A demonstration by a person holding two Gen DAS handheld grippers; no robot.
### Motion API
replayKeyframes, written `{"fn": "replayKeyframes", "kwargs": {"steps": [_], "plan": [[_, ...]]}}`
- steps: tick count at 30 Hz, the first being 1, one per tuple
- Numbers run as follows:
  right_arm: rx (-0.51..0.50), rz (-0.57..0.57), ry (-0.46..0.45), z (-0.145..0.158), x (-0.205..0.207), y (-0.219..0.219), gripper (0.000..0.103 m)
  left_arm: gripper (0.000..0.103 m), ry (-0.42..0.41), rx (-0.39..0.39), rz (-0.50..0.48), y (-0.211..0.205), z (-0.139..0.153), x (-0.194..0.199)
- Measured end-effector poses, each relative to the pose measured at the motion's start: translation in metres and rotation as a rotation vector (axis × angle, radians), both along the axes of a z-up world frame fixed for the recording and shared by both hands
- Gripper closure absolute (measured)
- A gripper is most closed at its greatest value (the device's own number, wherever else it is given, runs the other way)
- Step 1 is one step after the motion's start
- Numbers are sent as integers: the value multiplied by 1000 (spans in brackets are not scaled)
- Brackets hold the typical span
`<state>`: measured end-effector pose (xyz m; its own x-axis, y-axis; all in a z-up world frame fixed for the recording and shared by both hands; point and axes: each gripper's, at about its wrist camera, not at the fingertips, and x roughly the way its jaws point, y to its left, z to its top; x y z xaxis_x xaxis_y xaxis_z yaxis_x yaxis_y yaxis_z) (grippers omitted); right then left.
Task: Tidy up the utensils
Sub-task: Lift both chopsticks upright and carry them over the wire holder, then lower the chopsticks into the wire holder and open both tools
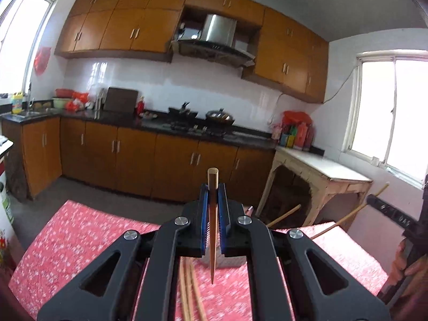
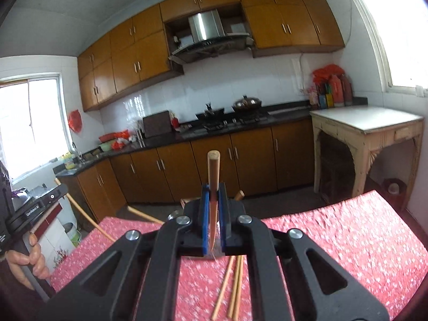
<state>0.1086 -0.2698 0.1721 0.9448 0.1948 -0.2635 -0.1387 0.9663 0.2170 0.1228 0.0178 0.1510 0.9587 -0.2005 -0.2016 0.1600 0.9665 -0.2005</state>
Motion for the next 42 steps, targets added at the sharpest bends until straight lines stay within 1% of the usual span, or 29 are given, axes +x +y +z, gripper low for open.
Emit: {"fn": "replayKeyframes", "kwargs": {"steps": [4,8,11,13,15,18,21,24,27,29,42], "plan": [[25,10,-33,17,18,8,96,96,-57,-21,2,-20,21,10],[30,15,-46,27,41,16,96,96,-109,-37,49,-32,35,33],[1,15,-29,30,64,24,96,96,-120,0,93,-41,37,60],[-11,22,-5,28,80,28,96,96,-99,12,99,-43,33,75],[-15,29,20,24,95,31,96,96,-70,5,104,-42,27,94],[-13,47,56,13,116,34,96,96,-43,-10,118,-38,21,114],[-21,61,92,-1,132,38,96,96,-19,-4,129,-36,13,125],[-30,78,128,-15,146,42,96,96,10,1,128,-34,3,128],[-15,93,169,-28,159,43,96,96,44,-9,122,-30,-3,132],[-13,95,189,-35,165,43,96,96,59,-2,131,-27,-8,134],[-2,110,286,-71,187,53,95,96,171,-7,121,-23,-33,159]]}}
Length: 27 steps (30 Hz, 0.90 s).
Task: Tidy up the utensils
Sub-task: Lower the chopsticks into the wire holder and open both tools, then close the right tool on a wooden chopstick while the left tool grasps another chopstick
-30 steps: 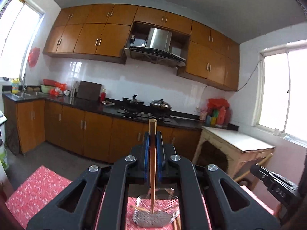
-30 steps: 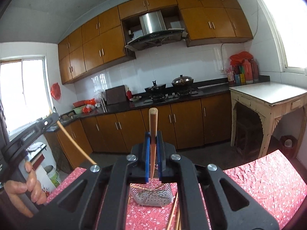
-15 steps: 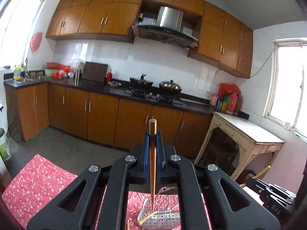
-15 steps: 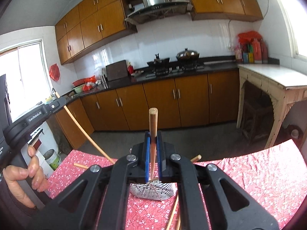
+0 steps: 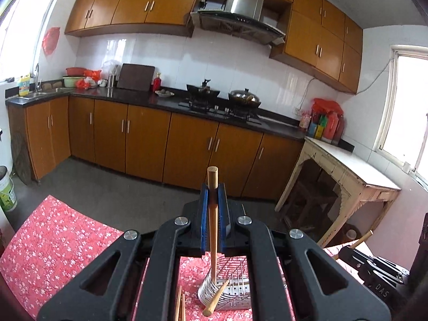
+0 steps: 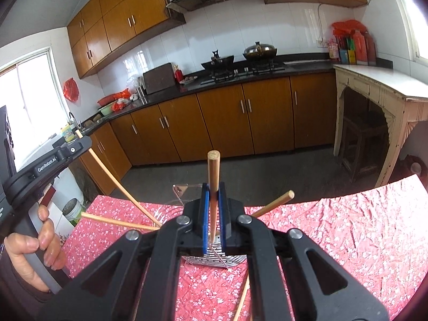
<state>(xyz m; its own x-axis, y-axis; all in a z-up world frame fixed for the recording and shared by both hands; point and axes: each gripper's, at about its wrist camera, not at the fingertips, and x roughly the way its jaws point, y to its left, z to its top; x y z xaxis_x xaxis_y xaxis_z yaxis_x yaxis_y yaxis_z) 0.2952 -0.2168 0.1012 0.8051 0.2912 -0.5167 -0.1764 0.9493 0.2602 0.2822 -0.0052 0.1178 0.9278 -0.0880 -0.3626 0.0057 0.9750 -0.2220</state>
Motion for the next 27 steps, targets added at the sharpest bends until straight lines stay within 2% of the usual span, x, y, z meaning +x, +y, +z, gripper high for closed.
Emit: {"fn": "replayKeyframes", "kwargs": {"steps": [6,9,10,12,14,21,27], "plan": [[5,-21,34,-13,8,-3,93,96,45,5,-14,2,-6,4],[9,-44,34,-14,6,-6,87,95,34,10,-18,6,-2,-1],[8,-55,30,-13,6,-8,82,94,30,12,-17,5,-1,-1],[4,-74,18,-11,2,-12,75,86,25,8,-12,7,3,-5],[-1,-89,6,-9,-3,-14,72,72,19,2,-6,11,4,-7],[-12,-132,-35,4,-20,-23,63,71,-4,-7,12,22,14,-23],[-47,-178,-106,15,-55,-37,56,69,-30,-19,37,42,18,-52]]}}
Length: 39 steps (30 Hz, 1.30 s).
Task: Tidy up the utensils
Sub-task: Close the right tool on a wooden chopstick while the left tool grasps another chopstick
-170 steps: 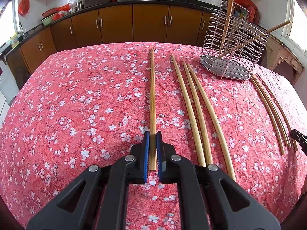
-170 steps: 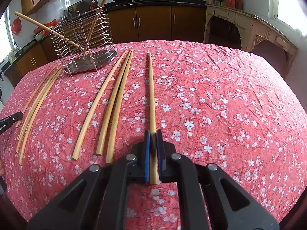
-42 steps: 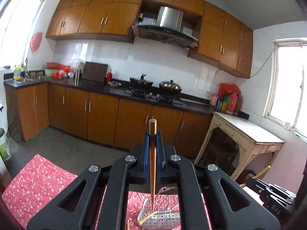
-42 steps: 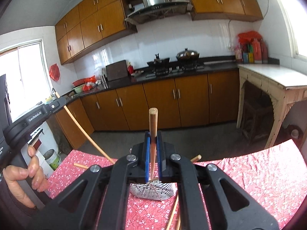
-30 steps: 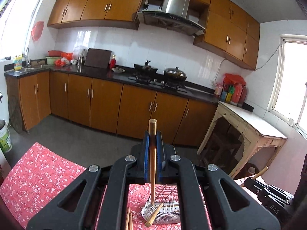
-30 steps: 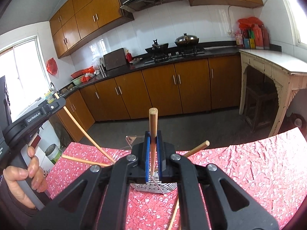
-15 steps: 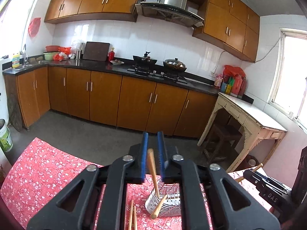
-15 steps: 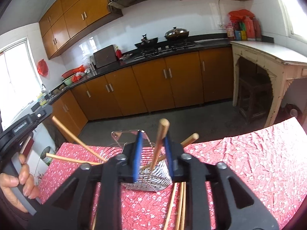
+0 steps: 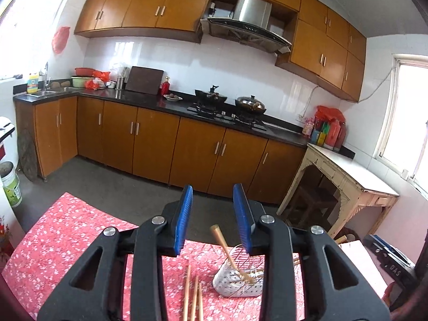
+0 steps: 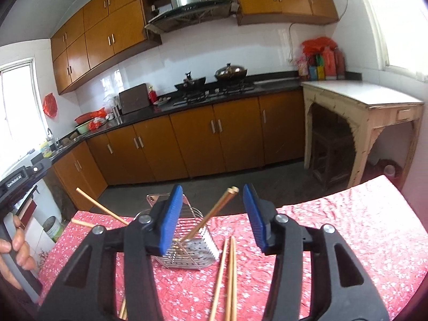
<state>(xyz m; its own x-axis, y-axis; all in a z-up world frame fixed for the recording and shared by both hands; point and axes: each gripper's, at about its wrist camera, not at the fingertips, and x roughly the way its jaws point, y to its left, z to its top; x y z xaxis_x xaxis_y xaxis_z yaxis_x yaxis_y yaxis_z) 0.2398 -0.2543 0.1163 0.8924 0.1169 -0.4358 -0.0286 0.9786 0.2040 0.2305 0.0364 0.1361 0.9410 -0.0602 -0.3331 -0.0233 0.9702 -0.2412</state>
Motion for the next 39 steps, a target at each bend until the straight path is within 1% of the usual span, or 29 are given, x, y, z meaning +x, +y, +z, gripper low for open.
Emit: {"fn": "replayKeyframes", "kwargs": {"steps": [3,5,6,7,9,11,12,13,15,16,17,18,20,22,26,31,33,37,39], "plan": [[-23,-15,-16,-6,-25,-9,55,65,-4,9,23,13,-6,-23],[-43,-24,-4,-17,-41,-16,55,61,-5,25,34,22,-14,-38],[-48,-26,7,-22,-46,-19,54,59,-1,43,45,27,-22,-48],[-51,-24,23,-31,-52,-21,55,56,4,55,49,30,-29,-55],[-69,-21,71,-53,-58,-23,55,54,23,81,51,34,-46,-64],[-90,-24,132,-81,-62,-23,55,53,75,120,46,35,-72,-70],[-91,-19,158,-93,-63,-22,55,53,106,127,29,35,-86,-71],[-83,-6,194,-108,-62,-21,57,53,131,129,13,34,-97,-72],[-71,18,257,-134,-60,-17,70,53,188,133,-21,30,-124,-72],[-68,33,295,-149,-58,-13,74,53,209,133,-34,29,-134,-72],[-70,48,328,-163,-57,-10,81,53,243,133,-57,26,-148,-72],[-75,58,351,-172,-57,-5,87,53,274,134,-81,22,-161,-72],[-87,71,393,-190,-55,3,88,55,313,141,-113,15,-178,-72],[-84,83,413,-200,-55,7,88,57,342,148,-147,7,-190,-71],[-92,89,433,-206,-49,17,88,59,381,128,-191,-1,-207,-70],[-132,84,449,-217,-47,18,88,61,418,105,-208,-6,-219,-68],[-128,85,455,-220,-44,19,88,63,434,91,-215,-7,-223,-65],[-144,89,456,-222,-43,20,88,65,456,99,-223,-11,-228,-61],[-161,79,452,-223,-42,22,94,67,467,106,-228,-14,-230,-57]]}}
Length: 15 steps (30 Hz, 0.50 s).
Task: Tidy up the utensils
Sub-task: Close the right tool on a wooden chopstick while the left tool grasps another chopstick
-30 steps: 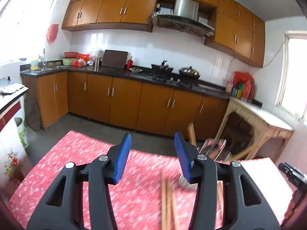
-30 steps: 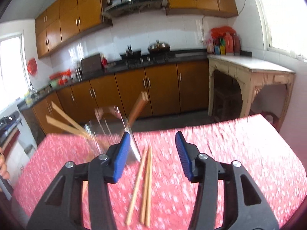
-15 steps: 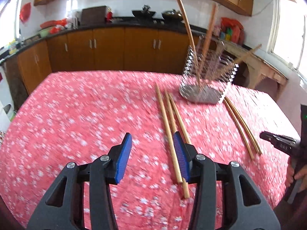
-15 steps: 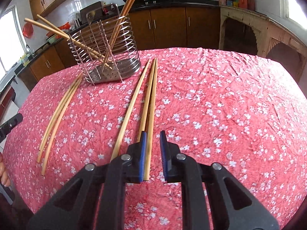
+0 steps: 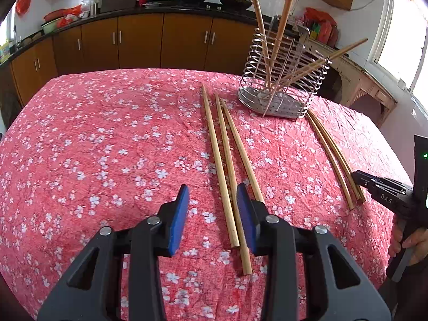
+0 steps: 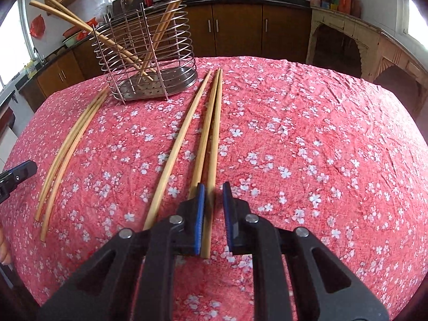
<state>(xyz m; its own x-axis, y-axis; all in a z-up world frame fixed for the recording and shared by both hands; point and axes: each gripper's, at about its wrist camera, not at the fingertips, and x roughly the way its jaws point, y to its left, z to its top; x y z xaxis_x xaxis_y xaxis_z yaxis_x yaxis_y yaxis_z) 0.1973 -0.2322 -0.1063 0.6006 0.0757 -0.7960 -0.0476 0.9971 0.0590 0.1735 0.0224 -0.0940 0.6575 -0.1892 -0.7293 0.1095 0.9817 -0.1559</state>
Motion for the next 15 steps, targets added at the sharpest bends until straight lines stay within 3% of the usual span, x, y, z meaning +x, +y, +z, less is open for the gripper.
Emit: {"fn": "replayKeyframes", "kwargs": {"steps": [5,15], "plan": [[39,-59,4,-2,4,-14,96,74,16,-1,8,-5,-4,15],[21,-49,0,-2,3,-13,95,84,57,37,-1,-13,-18,38]]}}
